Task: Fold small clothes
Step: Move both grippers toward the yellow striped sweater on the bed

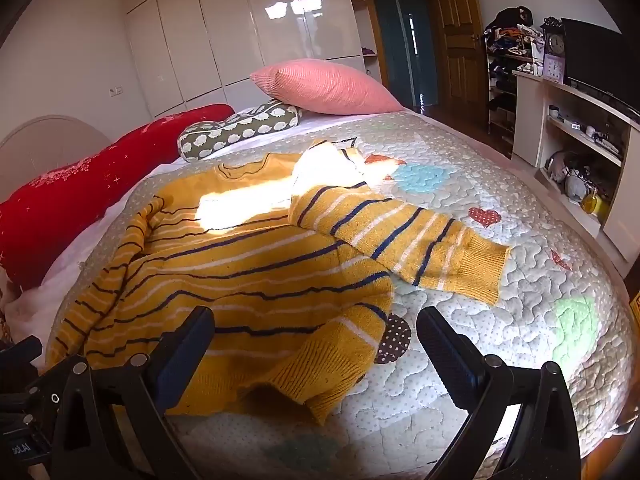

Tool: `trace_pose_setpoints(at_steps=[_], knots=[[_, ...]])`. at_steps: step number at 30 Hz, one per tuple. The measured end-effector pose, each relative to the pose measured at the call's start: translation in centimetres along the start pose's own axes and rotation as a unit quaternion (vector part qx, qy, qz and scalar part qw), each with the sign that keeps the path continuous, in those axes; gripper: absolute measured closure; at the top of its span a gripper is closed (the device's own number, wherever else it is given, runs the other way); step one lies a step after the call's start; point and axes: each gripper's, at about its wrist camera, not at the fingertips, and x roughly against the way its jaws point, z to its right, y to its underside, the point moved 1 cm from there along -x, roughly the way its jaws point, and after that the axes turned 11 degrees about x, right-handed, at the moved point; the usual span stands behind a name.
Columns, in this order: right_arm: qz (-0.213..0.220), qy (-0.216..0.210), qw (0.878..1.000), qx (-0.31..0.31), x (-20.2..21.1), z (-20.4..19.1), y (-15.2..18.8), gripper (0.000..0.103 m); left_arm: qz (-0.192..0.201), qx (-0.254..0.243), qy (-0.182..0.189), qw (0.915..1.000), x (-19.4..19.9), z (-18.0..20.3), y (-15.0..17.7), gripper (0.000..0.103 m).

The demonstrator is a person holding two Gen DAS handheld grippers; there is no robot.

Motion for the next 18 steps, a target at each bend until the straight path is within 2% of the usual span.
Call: trace_pose_setpoints(at_steps=[5, 7, 10, 14, 17, 18], knots=[[0.001, -0.01, 1.0, -0.003, 0.2, -0.1, 0.1, 0.001, 0.013, -0.002, 0.004, 0.9999, 1.2, 0.2, 0.6, 0.0], [0.002, -0.01, 1.0, 0.001, 0.4, 0.3, 0.2, 0.001, 0.0, -0.007, -0.003, 1.0, 0.8, 0.5, 0.8, 0.0], [0.006, -0.006, 1.0, -0.001, 0.7, 0.5, 0.5, 0.001, -0.008, 0.002, 0.006, 0.9999, 1.2, -0.2, 1.5, 0.0], [0.024, 0.023, 0.999, -0.008, 1.2, 0.6, -0.2, 0.001, -0.023, 0.012, 0.042, 0.9988, 1.5, -0.9, 1.7, 0.0], [0.052, 0.041, 0.998, -0.001, 2.0, 1.2, -0.3, 0.001, -0.049, 0.014, 0.086, 0.995, 1.0, -0.8, 1.9, 0.0], [0.053, 0.042, 0.998, 0.002, 2.0, 1.4, -0.5, 0.001, -0.055, 0.007, 0.085, 0.9949, 0.9, -0.7, 2.0, 0.0]])
